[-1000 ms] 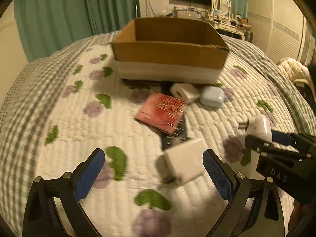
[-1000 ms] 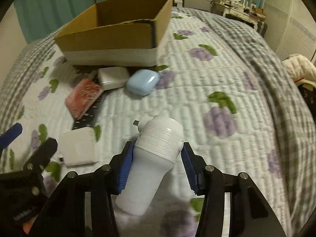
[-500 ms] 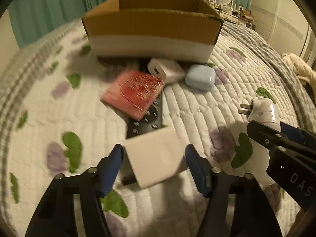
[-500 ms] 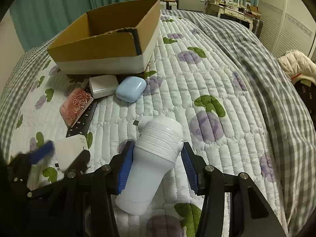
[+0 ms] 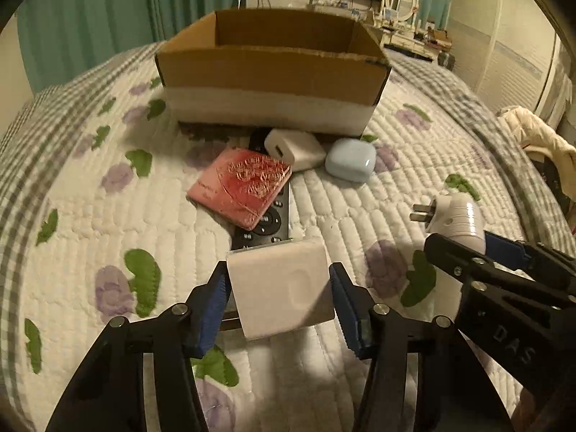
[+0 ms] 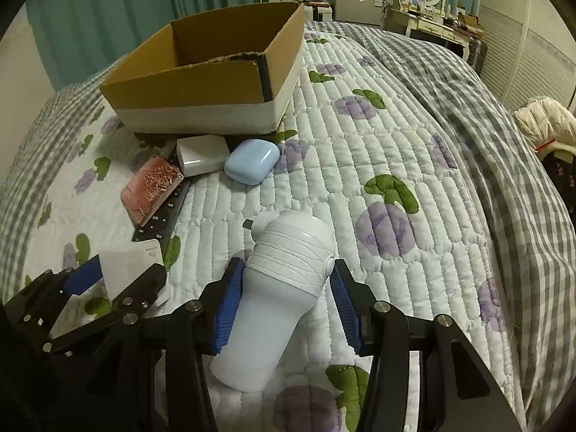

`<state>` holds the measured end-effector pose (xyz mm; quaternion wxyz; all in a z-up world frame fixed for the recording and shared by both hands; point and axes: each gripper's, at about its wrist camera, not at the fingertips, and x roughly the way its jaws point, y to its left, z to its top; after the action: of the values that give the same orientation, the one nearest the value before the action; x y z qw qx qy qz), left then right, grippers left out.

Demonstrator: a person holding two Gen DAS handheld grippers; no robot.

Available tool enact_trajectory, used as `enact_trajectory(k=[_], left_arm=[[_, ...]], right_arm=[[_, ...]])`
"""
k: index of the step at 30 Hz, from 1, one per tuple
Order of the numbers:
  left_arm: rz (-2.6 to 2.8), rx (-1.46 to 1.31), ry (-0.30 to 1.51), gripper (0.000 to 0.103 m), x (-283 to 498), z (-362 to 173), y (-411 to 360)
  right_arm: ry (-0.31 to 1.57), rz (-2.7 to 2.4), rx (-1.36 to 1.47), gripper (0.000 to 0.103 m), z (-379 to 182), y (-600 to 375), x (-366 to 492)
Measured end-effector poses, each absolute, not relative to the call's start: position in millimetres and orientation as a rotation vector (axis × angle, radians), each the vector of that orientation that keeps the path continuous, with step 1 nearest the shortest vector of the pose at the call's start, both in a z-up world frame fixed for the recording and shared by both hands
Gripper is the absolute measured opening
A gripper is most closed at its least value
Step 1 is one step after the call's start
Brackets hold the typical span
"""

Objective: Organize rigid objects
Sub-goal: 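Grasp the white cylindrical device with right tool while left tool grasps white charger, then carry charger and cylindrical device into the box and open both tools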

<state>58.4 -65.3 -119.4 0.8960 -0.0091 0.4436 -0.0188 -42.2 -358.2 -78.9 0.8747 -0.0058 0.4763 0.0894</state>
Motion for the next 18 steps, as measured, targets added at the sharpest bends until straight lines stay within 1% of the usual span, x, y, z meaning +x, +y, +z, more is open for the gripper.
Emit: enact_trajectory(k=[5, 9, 18], left_arm=[[-0.033, -0.025, 0.892, 0.055, 53, -103, -54], [-0.021, -0.044, 0.866, 0.055, 52, -86, -44], [-0.006, -0.068, 0.785, 0.055, 57, -28, -28]], right_arm=[[0.982, 0.193, -0.017, 0.049, -70, -356, -47], [0.952, 0.200, -0.026, 0.049, -53, -358, -52], [0.856, 0.209, -0.015, 0.049, 5, -361, -50]])
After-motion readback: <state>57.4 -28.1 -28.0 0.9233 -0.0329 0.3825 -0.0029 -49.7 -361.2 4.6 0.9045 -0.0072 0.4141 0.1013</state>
